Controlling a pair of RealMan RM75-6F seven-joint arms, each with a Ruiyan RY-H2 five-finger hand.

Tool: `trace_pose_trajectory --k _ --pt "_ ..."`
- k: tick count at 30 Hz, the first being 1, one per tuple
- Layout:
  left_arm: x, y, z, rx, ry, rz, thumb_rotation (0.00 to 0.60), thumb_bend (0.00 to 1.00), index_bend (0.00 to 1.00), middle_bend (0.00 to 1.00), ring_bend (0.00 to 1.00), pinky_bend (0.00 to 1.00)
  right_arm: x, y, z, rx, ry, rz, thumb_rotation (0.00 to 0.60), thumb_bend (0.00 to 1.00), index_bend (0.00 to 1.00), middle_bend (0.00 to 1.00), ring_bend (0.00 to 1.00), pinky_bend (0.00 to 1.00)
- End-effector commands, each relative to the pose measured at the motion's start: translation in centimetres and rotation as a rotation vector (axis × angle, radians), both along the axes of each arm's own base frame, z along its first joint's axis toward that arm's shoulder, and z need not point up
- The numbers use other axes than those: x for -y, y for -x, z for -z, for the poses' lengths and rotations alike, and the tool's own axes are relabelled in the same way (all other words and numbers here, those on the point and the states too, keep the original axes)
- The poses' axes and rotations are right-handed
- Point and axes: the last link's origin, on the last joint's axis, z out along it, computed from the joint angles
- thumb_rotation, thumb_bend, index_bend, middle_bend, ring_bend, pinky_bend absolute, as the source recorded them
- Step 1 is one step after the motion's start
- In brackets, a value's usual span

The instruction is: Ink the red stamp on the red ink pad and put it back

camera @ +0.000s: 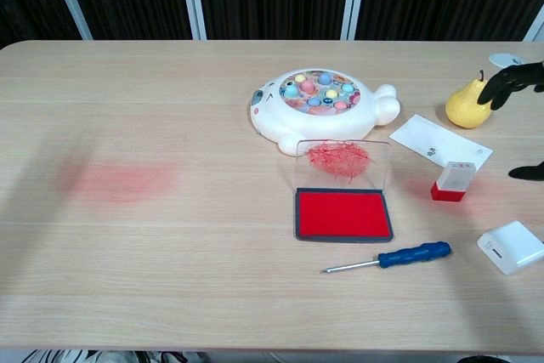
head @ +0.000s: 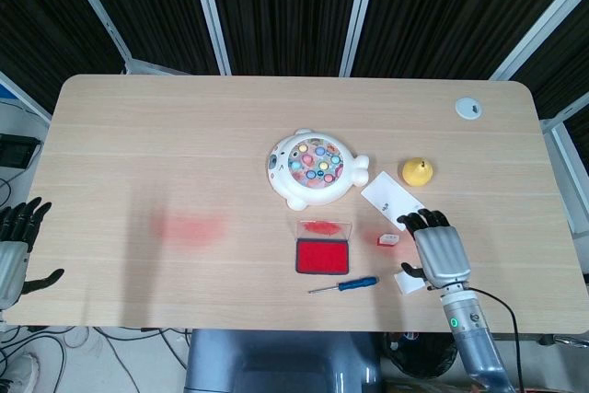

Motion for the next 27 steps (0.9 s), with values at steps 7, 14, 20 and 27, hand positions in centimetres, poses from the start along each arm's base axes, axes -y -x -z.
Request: trace_pose_trajectory --k 7,14,20,27 --pt "-0.1 0.1 0.0 0.008 0.012 -0.01 0.6 0.04 0.0 0.0 0.0 0.0 1.8 -1.6 3.4 0.011 -0.019 0.06 0.6 0.29 0.35 0.33 0.21 0.22" --pt "-0.2 0.1 0.0 0.016 0.017 -0.021 0.6 0.04 0.0 0.0 0.0 0.0 2.7 -1.7 5.0 0.008 -0.025 0.097 0.6 0.34 0.36 0.34 0.21 0.22" --pt "-0.4 0.3 0.1 0.02 0.032 -0.036 0.6 0.04 0.0 0.0 0.0 0.0 3.2 -1.1 6.1 -0.009 -0.036 0.136 0.6 0.38 0.37 0.34 0.21 0.22" --pt "-0.4 0.2 0.1 0.025 0.039 -0.042 0.6 0.04 0.0 0.0 0.0 0.0 3.2 -0.2 7.0 -0.032 -0.054 0.178 0.6 0.38 0.38 0.34 0.21 0.22"
